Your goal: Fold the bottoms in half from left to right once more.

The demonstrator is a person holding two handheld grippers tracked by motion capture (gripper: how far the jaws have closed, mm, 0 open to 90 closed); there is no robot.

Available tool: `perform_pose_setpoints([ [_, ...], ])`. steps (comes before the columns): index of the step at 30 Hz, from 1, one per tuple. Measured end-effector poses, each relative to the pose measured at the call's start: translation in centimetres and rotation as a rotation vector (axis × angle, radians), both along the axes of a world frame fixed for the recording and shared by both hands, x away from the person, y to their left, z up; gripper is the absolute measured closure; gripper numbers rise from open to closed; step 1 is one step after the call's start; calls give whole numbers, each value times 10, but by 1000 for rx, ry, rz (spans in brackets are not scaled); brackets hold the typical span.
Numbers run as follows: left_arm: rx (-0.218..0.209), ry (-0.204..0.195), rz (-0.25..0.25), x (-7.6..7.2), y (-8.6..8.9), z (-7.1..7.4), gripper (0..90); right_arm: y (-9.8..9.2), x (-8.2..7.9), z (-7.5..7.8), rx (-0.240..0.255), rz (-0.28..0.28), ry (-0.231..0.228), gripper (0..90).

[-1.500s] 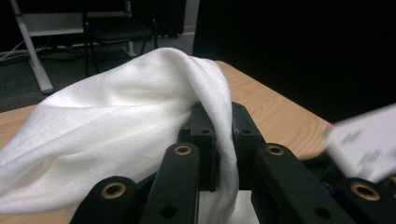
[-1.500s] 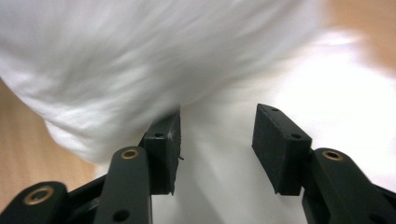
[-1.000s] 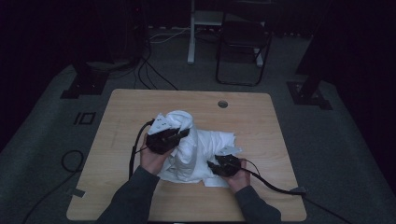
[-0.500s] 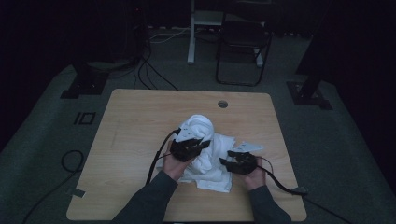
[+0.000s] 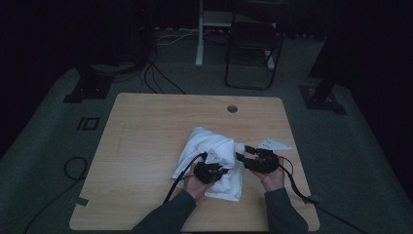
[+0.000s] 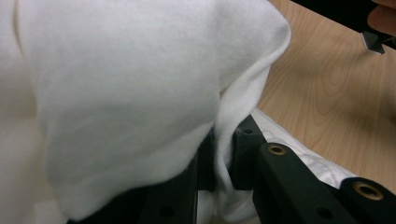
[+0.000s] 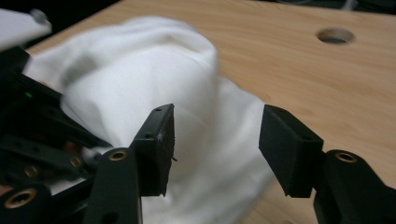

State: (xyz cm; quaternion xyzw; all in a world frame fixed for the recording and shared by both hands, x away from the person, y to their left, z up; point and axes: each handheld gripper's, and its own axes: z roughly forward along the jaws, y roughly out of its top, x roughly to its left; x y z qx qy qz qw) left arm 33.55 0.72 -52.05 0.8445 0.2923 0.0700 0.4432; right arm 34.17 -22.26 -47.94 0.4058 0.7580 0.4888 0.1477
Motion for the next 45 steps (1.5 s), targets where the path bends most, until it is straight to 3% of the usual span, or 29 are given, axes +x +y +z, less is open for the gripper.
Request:
perform_pose_setpoints([
  [3, 11, -4, -2, 0, 0, 0, 821, 18, 7, 1, 10, 59, 16, 419],
  [5, 10, 3, -1, 0, 0, 1, 818, 27, 12, -2, -12, 81, 34, 472],
  [6, 11, 5, -2, 0, 0, 2, 814, 31, 15, -4, -27, 83, 43, 538],
  [7, 11, 8, -2, 0, 0, 3, 803, 34, 20, -7, -40, 106, 64, 683],
  [9, -4, 35, -5, 0, 2, 7, 740, 37, 25, -11, -58, 110, 81, 823],
  [10, -14, 34, -16, -2, 4, 13, 699, 38, 26, -12, -63, 102, 84, 851],
  [13, -37, -11, -35, -11, 12, 38, 604, 32, 32, -13, -51, 59, 90, 863],
  [15, -68, -44, -32, -16, 22, 57, 590, 28, 34, -14, -50, 43, 94, 865],
  [16, -68, -44, -32, -16, 22, 57, 583, 28, 34, -14, -50, 43, 94, 865],
  [17, -127, -95, -16, -18, 42, 86, 570, 24, 36, -15, -68, 29, 100, 865],
  [18, -127, -95, -16, -18, 42, 86, 563, 24, 36, -15, -68, 29, 100, 865],
  [20, -145, -160, 39, -11, 65, 107, 561, 20, 38, -18, -71, 23, 105, 865],
  [21, -145, -160, 39, -11, 65, 107, 563, 18, 39, -19, -72, 19, 108, 865],
  [22, -125, -183, 116, 3, 84, 113, 583, 17, 39, -21, -71, 15, 111, 864],
  [23, -119, -182, 171, 13, 95, 112, 596, 16, 39, -21, -69, 12, 114, 863],
  [26, -61, -152, 245, 39, 112, 100, 665, 14, 41, -23, -74, 8, 114, 858],
  [28, -21, -93, 251, 54, 116, 86, 689, 14, 43, -24, -76, 5, 117, 856],
  [30, 28, -51, 213, 64, 113, 70, 696, 14, 45, -25, -78, 0, 122, 855],
  [31, 54, -40, 183, 65, 109, 62, 701, 13, 46, -25, -78, -2, 123, 855],
  [34, 71, -27, 105, 61, 98, 45, 743, 13, 49, -27, -84, -10, 128, 852],
  [37, 92, -13, 105, 57, 91, 32, 784, 12, 53, -28, -97, -18, 132, 848],
  [42, 69, 33, 125, 55, 89, 12, 819, 9, 55, -27, -120, -29, 134, 804],
  [45, 97, 14, 128, 52, 87, 9, 830, 6, 53, -22, -127, -43, 129, 726],
])
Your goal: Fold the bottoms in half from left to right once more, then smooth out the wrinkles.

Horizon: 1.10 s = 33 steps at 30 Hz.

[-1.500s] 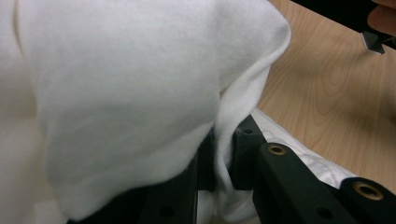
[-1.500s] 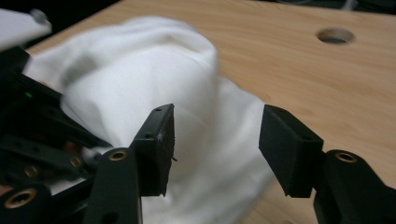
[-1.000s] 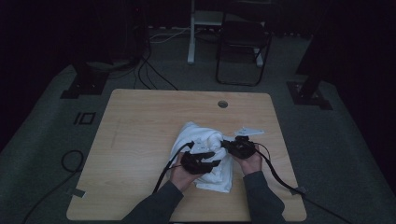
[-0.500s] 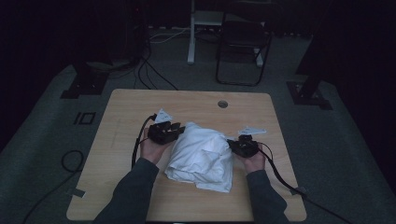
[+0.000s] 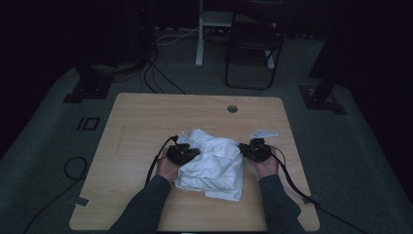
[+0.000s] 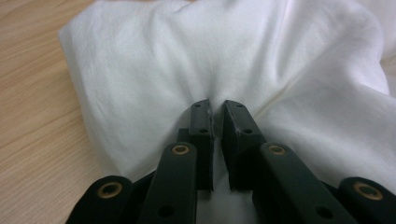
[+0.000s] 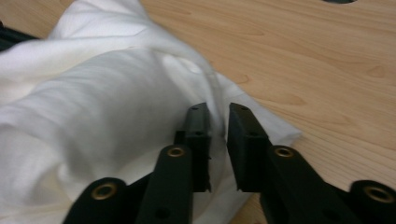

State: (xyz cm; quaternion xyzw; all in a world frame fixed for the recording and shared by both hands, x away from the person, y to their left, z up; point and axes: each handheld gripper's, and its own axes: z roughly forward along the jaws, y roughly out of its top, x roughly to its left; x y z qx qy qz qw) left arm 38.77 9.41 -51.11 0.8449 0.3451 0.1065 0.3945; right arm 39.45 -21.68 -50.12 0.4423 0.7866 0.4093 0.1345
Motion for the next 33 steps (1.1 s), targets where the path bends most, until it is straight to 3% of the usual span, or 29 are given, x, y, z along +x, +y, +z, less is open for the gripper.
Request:
perform_pose_setpoints([
  [4, 39, -22, 3, -3, -3, 0, 835, -4, -4, 10, -11, -20, -29, 630],
  [6, 36, -25, 15, -4, -4, 1, 834, -8, -12, 29, 19, -36, -73, 568],
  [11, 42, -37, 29, -6, -5, 1, 834, 5, -25, 57, 57, 20, -140, 532],
  [14, 52, -46, 35, -7, -7, 2, 833, 20, -28, 61, 63, 63, -150, 508],
  [17, 52, -50, 44, -8, -7, 2, 833, 33, -26, 52, 37, 88, -111, 488],
  [19, 57, -56, 46, -10, -8, 2, 833, 38, -24, 40, -1, 92, -71, 560],
  [21, 61, -60, 46, -11, -8, 2, 833, 37, -25, 31, -40, 92, -60, 788],
  [22, 61, -60, 46, -11, -8, 2, 834, 37, -25, 31, -40, 92, -60, 788],
  [24, 70, -65, 49, -12, -8, 2, 835, 26, -31, 30, -41, 56, -67, 845],
  [29, 90, -75, 41, -14, -10, 3, 842, -6, -42, 42, 12, 25, -100, 850],
  [30, 99, -79, 44, -15, -11, 3, 844, -24, -48, 49, 17, -3, -118, 870],
  [33, 88, -76, 46, -14, -10, 2, 845, -46, -53, 51, 37, -64, -132, 878],
])
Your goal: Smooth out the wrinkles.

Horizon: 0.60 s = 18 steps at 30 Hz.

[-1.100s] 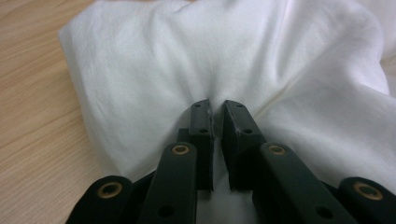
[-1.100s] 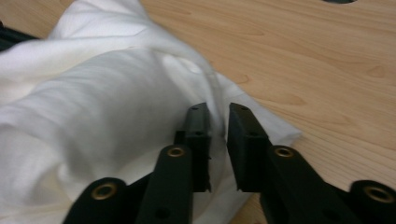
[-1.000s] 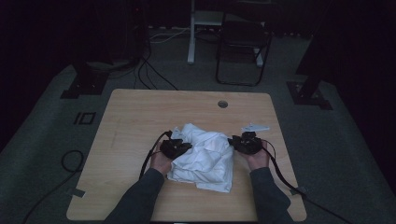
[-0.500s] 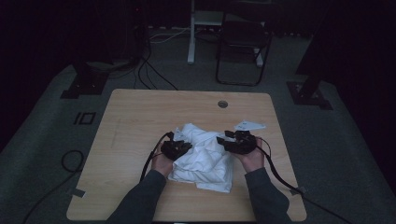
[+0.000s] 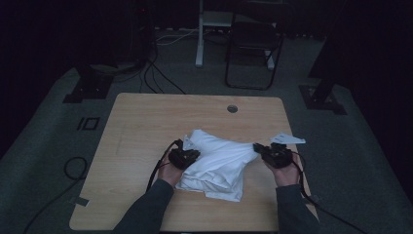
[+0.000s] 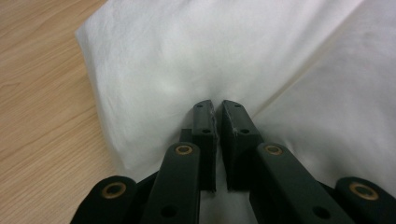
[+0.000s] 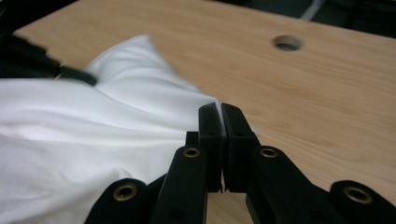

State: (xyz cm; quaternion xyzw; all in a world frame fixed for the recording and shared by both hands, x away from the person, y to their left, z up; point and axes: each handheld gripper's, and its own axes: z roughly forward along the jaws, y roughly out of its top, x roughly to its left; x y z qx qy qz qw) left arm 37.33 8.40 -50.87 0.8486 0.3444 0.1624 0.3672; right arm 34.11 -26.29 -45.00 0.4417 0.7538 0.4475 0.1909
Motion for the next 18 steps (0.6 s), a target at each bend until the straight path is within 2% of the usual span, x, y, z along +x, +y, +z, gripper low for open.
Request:
perform_pose_setpoints([
  [2, 4, -2, 0, 0, 0, 0, 845, -5, -1, -1, -4, -14, 4, 878],
  [5, 9, -3, 18, -2, 0, 0, 845, -8, -4, -6, -51, -52, 20, 856],
  [7, 1, -1, 33, -5, 1, 0, 844, -10, -8, -5, -54, -92, 11, 709],
  [8, 3, -1, 38, -7, 1, 1, 844, -10, -13, -1, -27, -86, 1, 673],
  [10, 8, -6, 51, -14, 1, 1, 843, -3, -23, 5, -7, -36, -20, 637],
  [12, 11, -12, 58, -19, 1, 2, 843, 12, -33, 8, 0, 42, -35, 596],
  [13, 11, -12, 58, -19, 1, 2, 842, 12, -33, 8, 0, 42, -35, 596],
  [14, -5, -11, 65, -23, 1, 3, 842, 20, -37, 9, 9, 78, -35, 590],
  [15, -16, -10, 68, -24, 2, 3, 836, 38, -44, 6, 9, 138, -29, 572],
  [18, -33, -2, 74, -24, 4, 4, 828, 60, -46, -1, 15, 197, -8, 527],
])
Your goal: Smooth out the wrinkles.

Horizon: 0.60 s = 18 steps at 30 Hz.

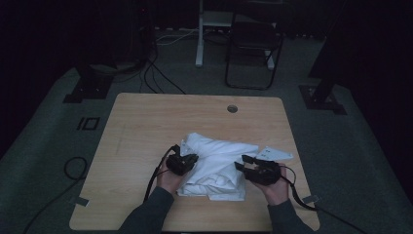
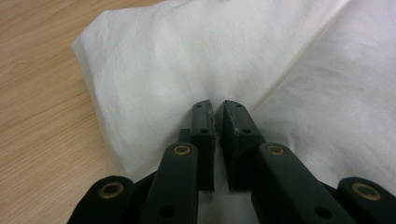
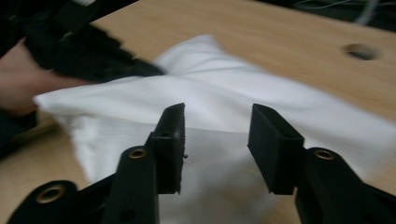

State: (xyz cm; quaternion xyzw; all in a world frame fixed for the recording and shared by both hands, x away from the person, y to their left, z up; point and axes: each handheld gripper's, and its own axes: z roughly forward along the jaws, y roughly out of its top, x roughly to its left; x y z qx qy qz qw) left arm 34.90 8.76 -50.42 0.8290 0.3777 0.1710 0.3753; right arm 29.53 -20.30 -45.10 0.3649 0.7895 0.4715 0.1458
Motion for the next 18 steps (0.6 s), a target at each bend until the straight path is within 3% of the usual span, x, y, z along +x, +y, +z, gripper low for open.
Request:
perform_pose_setpoints([
  [2, -10, 0, 2, 0, 1, 0, 819, 12, 3, -9, -19, 21, 30, 502],
  [6, -21, -1, 15, -5, 3, -1, 816, 27, 10, -42, -128, 29, 154, 496],
  [8, -14, -8, 19, -9, 3, -1, 815, 29, 12, -57, -134, 35, 186, 499],
  [12, 16, -37, 38, -14, 4, -3, 804, 30, 23, -70, -104, 37, 197, 525],
  [18, 36, -41, 75, -1, 13, -4, 789, 50, 44, -75, -122, 31, 162, 551],
])
